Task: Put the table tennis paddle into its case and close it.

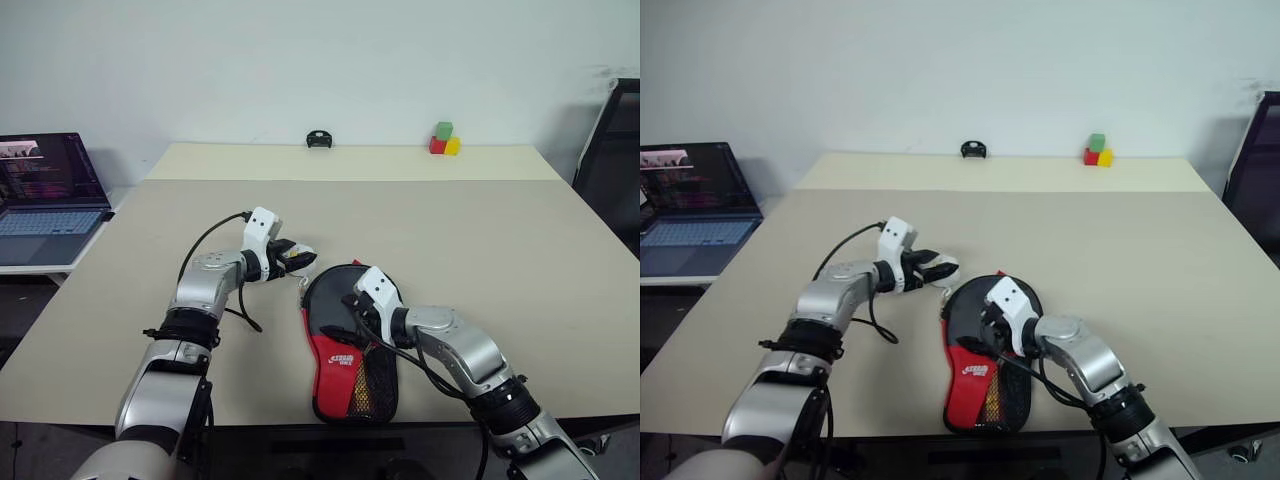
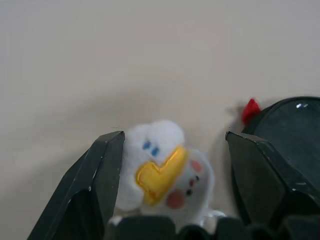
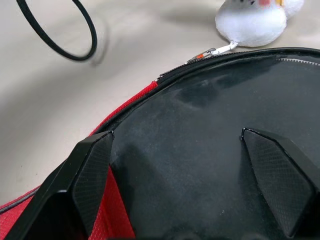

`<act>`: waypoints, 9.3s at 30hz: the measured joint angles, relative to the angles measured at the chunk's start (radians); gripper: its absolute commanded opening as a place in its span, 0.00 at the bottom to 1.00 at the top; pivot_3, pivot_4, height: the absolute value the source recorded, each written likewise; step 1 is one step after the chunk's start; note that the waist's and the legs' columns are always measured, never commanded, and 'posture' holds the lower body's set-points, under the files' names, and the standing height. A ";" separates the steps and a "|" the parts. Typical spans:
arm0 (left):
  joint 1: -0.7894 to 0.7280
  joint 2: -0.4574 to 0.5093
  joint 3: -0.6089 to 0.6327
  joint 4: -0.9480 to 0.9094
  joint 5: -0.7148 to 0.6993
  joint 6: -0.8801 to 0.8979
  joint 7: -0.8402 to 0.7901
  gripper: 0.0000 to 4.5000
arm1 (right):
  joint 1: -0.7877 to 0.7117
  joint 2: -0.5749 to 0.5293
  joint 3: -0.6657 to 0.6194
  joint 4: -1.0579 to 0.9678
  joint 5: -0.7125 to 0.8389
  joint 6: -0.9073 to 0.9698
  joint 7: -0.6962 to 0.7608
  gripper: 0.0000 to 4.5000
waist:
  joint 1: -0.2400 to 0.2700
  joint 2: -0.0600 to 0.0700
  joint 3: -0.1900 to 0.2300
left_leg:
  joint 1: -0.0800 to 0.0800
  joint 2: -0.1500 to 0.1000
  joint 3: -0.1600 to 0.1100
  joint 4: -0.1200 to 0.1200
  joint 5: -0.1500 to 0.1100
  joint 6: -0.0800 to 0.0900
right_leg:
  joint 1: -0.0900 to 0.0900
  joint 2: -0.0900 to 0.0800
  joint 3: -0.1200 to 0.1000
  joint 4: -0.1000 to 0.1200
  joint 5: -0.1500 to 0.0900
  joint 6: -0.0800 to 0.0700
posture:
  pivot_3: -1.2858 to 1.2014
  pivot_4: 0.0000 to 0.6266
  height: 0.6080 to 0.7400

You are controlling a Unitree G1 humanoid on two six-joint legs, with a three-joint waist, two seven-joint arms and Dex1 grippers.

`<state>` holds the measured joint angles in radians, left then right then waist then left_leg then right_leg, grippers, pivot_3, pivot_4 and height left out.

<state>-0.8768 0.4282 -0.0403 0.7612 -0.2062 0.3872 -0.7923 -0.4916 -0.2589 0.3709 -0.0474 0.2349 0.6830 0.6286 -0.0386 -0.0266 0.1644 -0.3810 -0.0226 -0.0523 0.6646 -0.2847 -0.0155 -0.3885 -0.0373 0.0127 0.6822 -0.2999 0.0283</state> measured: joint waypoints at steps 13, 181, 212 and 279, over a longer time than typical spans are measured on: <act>-0.068 -0.037 -0.014 0.210 0.099 -0.097 -0.055 1.00 | 0.020 0.021 -0.026 -0.024 -0.014 0.029 -0.021 1.00 | 0.008 0.000 -0.001 | 0.000 0.000 0.000 0.000 0.000 0.000 | 0.000 -0.001 0.000 0.000 0.000 0.000 | 0.52 0.24 1.00; 0.347 -0.034 -0.053 -0.601 0.007 -0.024 -0.260 0.95 | 0.189 -0.306 -0.337 -0.356 0.252 0.323 0.138 1.00 | 0.036 0.010 0.000 | -0.002 -0.003 -0.020 -0.002 -0.001 -0.002 | 0.013 -0.005 -0.022 -0.008 -0.007 -0.001 | 0.52 0.24 1.00; 0.225 -0.186 -0.208 -0.292 0.124 -0.237 -0.201 0.95 | -0.292 -0.146 -0.404 0.359 0.095 0.087 -0.065 1.00 | 0.031 0.011 0.001 | -0.001 -0.002 -0.018 -0.001 -0.001 -0.003 | 0.012 -0.003 -0.020 -0.006 -0.007 -0.002 | 0.52 0.24 1.00; 0.131 -0.244 -0.261 -0.042 0.172 -0.400 -0.283 0.96 | 0.393 -0.559 -0.514 -0.554 0.392 0.553 0.139 0.10 | 0.062 0.018 -0.014 | 0.002 -0.005 -0.022 -0.001 -0.002 -0.001 | 0.021 -0.003 -0.024 -0.010 -0.009 0.001 | 0.52 0.24 1.00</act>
<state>-0.7455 0.1838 -0.3015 0.7190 -0.0343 -0.0132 -1.0753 -0.0983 -0.8181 -0.1431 -0.6012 0.6274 1.2356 0.7675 0.0237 -0.0086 0.1504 -0.3787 -0.0277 -0.0742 0.6639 -0.2863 -0.0166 -0.3676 -0.0398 -0.0117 0.6727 -0.3090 0.0293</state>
